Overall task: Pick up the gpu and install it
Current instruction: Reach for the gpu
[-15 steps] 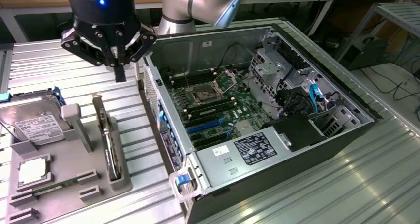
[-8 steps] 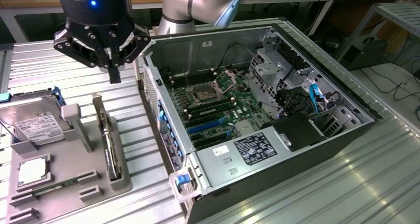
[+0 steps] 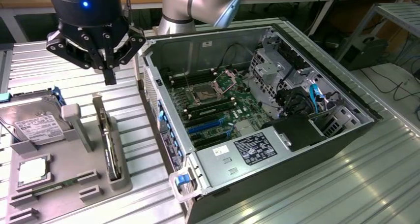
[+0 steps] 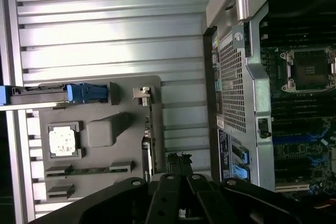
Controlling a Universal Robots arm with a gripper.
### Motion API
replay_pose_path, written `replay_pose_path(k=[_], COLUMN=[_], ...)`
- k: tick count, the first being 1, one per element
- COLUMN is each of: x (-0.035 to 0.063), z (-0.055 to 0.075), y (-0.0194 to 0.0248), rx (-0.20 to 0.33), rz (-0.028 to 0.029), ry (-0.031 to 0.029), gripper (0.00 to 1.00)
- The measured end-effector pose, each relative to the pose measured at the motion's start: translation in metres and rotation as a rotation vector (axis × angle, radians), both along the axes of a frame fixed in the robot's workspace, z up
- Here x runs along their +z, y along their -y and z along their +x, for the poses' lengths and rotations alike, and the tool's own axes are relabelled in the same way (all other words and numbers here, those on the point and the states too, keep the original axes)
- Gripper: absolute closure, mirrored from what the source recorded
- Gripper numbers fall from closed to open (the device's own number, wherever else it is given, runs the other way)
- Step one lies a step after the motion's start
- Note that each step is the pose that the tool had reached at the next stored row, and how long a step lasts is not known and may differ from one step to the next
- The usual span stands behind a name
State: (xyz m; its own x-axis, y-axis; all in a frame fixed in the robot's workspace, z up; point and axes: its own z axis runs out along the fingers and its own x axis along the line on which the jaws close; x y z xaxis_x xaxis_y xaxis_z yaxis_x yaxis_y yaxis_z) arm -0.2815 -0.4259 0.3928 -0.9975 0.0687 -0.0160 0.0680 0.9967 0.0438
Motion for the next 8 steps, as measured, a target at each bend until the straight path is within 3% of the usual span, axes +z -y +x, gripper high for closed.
replay_pose_path(k=[8], x=[0.0001], z=[-0.012], y=[0.0051], rx=[0.004], rz=[-0.0001], ry=[-0.0001], gripper=[0.89])
